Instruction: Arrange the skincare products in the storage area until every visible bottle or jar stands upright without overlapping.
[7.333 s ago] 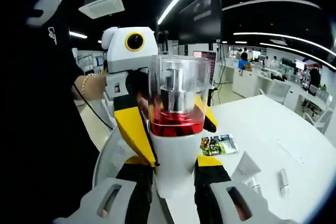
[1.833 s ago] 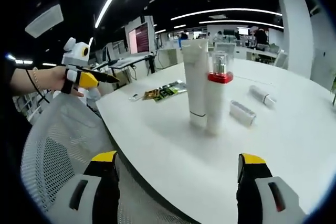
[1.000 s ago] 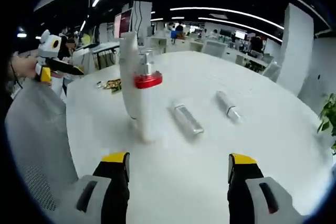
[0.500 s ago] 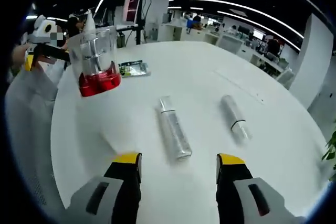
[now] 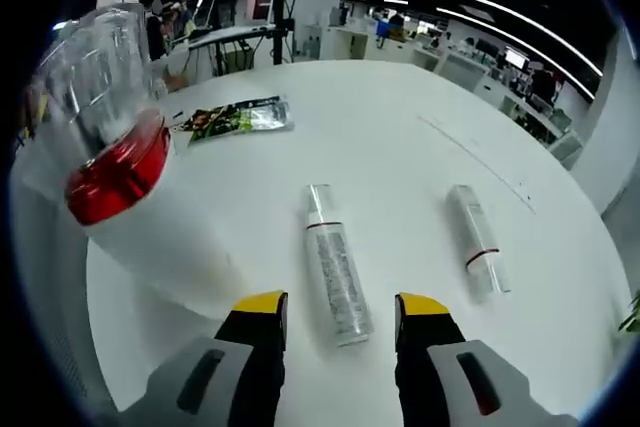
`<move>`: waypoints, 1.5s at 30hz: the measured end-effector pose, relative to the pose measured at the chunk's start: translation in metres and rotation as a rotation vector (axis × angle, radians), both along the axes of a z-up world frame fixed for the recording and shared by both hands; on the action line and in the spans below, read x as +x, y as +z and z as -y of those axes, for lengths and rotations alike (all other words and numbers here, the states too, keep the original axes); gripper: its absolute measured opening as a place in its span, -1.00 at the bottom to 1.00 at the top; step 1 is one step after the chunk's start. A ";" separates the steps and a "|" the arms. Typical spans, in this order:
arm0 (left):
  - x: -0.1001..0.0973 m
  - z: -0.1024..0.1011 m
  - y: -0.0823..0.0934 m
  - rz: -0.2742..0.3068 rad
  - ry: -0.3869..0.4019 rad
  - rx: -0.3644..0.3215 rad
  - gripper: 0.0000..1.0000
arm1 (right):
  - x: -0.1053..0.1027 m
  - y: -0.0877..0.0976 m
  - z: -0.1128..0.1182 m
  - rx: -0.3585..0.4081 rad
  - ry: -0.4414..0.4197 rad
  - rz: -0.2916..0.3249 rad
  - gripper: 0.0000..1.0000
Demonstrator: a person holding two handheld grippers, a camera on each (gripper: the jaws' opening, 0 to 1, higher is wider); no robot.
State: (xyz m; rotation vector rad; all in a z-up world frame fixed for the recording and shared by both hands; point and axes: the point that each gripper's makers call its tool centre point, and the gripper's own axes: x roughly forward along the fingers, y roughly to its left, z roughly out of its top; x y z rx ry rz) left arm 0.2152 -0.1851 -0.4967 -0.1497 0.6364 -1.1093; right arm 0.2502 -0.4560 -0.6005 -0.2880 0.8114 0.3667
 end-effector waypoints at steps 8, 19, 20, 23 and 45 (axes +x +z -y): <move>-0.004 -0.008 0.000 -0.014 0.008 -0.012 0.93 | 0.005 -0.001 -0.008 -0.018 0.038 -0.027 -0.11; -0.002 -0.015 -0.003 -0.024 0.003 0.005 0.92 | 0.011 -0.016 -0.008 -0.029 0.087 -0.060 -0.27; -0.002 -0.015 -0.003 -0.023 0.002 0.005 0.92 | 0.008 -0.016 -0.008 -0.023 0.077 -0.076 -0.29; -0.001 -0.015 -0.004 -0.026 -0.007 0.007 0.92 | 0.007 -0.015 -0.008 -0.031 0.084 -0.075 -0.42; 0.007 -0.006 0.009 -0.026 -0.015 -0.023 0.89 | 0.017 -0.002 0.014 0.463 -0.398 0.003 -0.77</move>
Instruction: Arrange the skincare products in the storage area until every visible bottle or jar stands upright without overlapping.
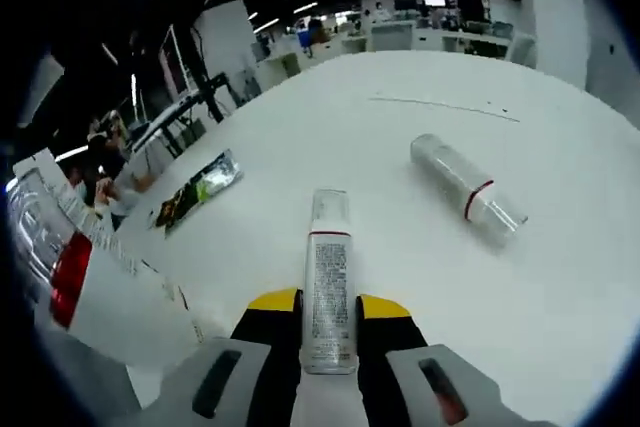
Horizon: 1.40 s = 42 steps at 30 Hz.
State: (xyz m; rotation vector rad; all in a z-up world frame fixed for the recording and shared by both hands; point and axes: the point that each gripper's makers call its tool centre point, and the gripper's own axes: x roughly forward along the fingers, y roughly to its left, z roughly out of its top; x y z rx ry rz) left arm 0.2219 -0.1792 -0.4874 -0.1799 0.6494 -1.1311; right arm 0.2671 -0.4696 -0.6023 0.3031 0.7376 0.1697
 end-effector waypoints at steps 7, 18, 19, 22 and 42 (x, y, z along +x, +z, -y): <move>0.003 -0.003 0.004 -0.002 0.023 -0.017 0.88 | -0.010 0.016 0.005 -0.006 -0.011 0.056 -0.77; 0.001 0.011 0.023 0.034 -0.010 -0.045 0.87 | -0.057 0.053 0.004 -0.018 -0.070 0.191 -0.77; 0.000 0.012 0.023 0.035 -0.014 -0.045 0.87 | -0.061 0.051 0.007 -0.017 -0.078 0.196 -0.77; -0.006 0.016 0.024 0.036 -0.024 -0.044 0.87 | -0.079 0.049 0.004 0.009 -0.112 0.209 -0.77; -0.026 0.026 0.027 0.021 -0.063 -0.041 0.87 | -0.173 0.063 -0.037 0.168 -0.252 0.274 -0.76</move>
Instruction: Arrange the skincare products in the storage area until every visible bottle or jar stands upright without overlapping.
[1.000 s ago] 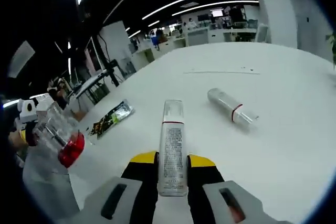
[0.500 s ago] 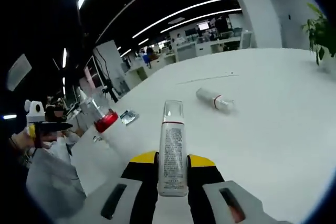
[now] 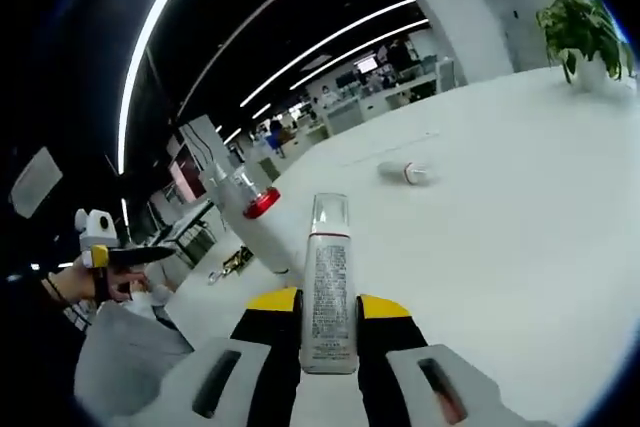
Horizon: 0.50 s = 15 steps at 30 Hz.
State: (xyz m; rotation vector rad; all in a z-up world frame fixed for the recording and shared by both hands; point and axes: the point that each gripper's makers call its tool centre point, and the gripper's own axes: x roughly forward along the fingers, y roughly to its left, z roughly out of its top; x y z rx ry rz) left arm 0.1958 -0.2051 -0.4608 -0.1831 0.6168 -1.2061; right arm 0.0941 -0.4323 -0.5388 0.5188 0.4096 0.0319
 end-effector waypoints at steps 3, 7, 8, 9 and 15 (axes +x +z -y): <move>-0.004 0.005 0.001 -0.005 -0.011 -0.001 0.84 | -0.003 0.005 -0.012 -0.018 0.032 0.013 -0.76; -0.012 0.013 0.003 -0.021 -0.035 -0.014 0.82 | -0.001 0.021 -0.027 -0.011 0.072 0.049 -0.76; -0.015 0.016 0.004 -0.028 -0.041 -0.018 0.80 | -0.001 0.025 -0.032 -0.011 0.085 0.059 -0.76; -0.016 0.017 0.004 -0.034 -0.043 -0.022 0.78 | -0.002 0.029 -0.037 -0.014 0.097 0.065 -0.76; -0.035 0.032 0.009 -0.167 -0.032 -0.080 0.63 | -0.001 0.050 -0.065 -0.028 0.185 0.102 -0.77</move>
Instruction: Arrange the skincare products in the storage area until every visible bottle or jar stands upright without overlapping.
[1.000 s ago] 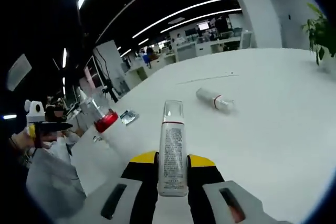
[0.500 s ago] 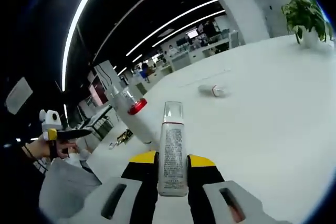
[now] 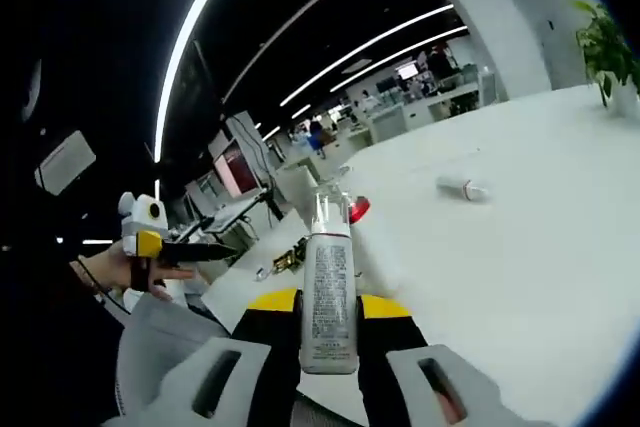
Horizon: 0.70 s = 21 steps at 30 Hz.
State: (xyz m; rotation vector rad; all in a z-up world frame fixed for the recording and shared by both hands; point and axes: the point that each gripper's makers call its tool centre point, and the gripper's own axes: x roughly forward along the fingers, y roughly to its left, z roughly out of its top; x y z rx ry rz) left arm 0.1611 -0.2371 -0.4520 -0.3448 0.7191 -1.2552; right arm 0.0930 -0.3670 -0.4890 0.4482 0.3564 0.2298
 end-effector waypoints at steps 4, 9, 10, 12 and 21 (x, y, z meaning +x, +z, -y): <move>-0.007 0.008 0.000 -0.007 -0.004 0.002 0.60 | 0.007 0.008 -0.016 -0.054 0.071 0.023 -0.77; -0.009 0.012 0.006 -0.061 0.030 -0.011 0.50 | 0.017 0.018 -0.043 -0.173 0.172 0.056 -0.77; -0.009 0.015 0.011 -0.092 0.058 -0.039 0.47 | 0.020 0.021 -0.050 -0.206 0.195 0.069 -0.77; -0.012 0.018 0.013 -0.116 0.069 -0.050 0.42 | 0.024 0.025 -0.063 -0.251 0.233 0.090 -0.77; -0.017 0.025 0.012 -0.126 0.082 -0.032 0.15 | 0.035 0.035 -0.102 -0.306 0.338 0.157 -0.76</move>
